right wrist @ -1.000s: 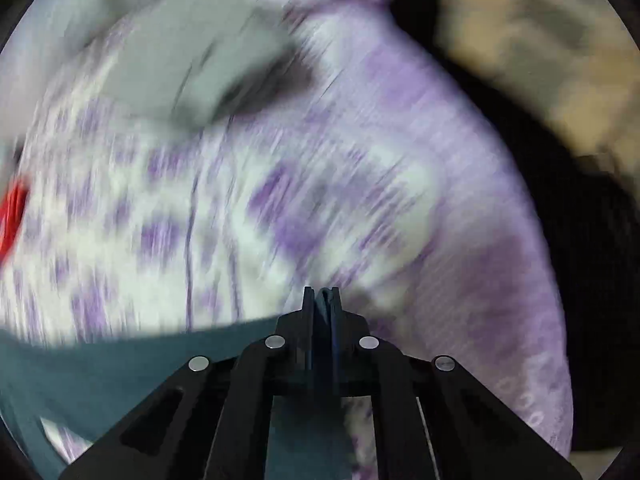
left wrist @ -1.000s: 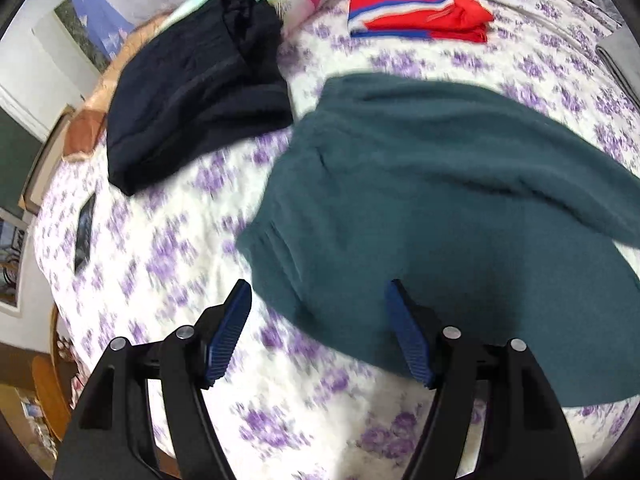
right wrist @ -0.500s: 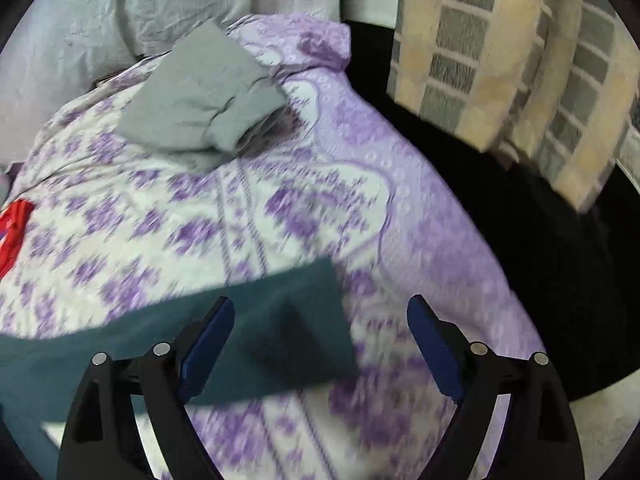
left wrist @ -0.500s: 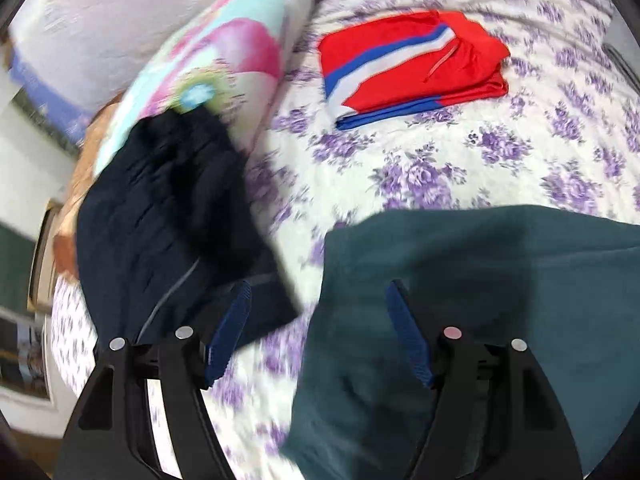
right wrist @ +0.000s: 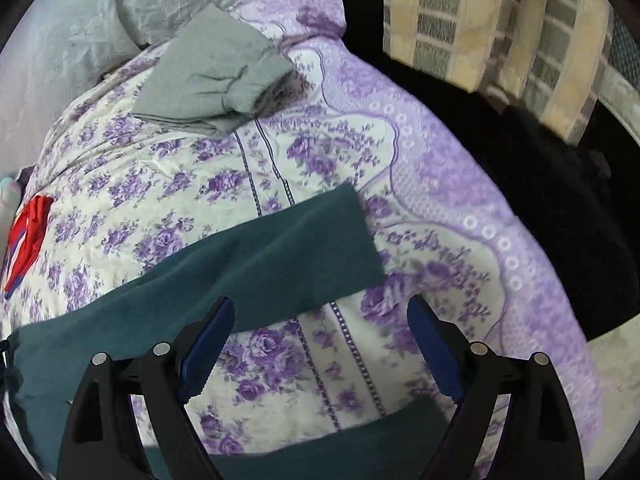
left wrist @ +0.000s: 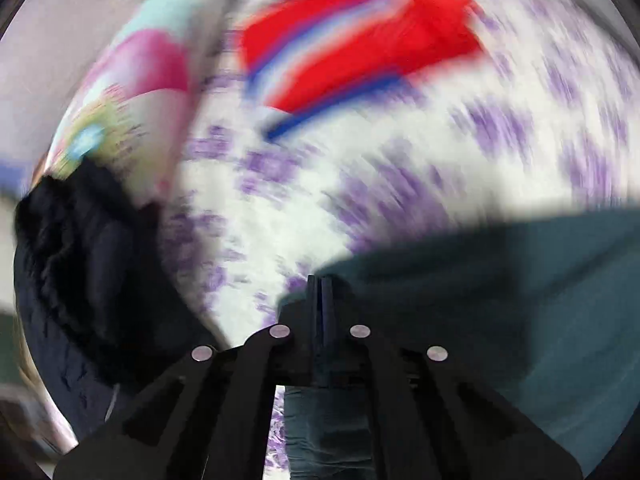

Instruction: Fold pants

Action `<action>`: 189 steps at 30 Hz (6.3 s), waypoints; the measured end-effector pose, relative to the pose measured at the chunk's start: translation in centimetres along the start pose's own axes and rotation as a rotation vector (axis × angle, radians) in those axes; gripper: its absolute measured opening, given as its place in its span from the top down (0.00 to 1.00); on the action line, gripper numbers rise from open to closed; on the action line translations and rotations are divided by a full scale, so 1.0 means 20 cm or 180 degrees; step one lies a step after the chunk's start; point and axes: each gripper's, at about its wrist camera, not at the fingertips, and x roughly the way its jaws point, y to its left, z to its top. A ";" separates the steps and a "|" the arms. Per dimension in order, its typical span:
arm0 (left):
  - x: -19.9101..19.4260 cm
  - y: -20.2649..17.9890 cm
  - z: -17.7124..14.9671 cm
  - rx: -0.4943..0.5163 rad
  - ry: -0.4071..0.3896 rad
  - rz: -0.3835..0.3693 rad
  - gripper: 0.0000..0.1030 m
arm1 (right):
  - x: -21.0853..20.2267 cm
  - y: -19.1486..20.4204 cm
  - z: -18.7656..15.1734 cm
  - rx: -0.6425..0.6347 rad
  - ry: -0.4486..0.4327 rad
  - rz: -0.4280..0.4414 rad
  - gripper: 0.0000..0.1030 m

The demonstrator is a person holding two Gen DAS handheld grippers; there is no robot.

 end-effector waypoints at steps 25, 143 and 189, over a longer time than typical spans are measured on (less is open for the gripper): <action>-0.27 0.05 -0.05 -0.0582 -0.0245 0.0317 0.71 | 0.25 -0.27 0.25 0.0374 0.0115 -0.0136 0.86; 0.12 0.04 -0.02 0.0903 0.0325 -0.0920 0.70 | 0.37 1.62 -0.03 -0.3011 0.0614 0.1700 0.68; -0.49 0.40 -1.11 -0.0521 0.0105 -0.1323 0.36 | -0.46 0.79 -0.78 -0.1343 0.0572 0.1903 0.62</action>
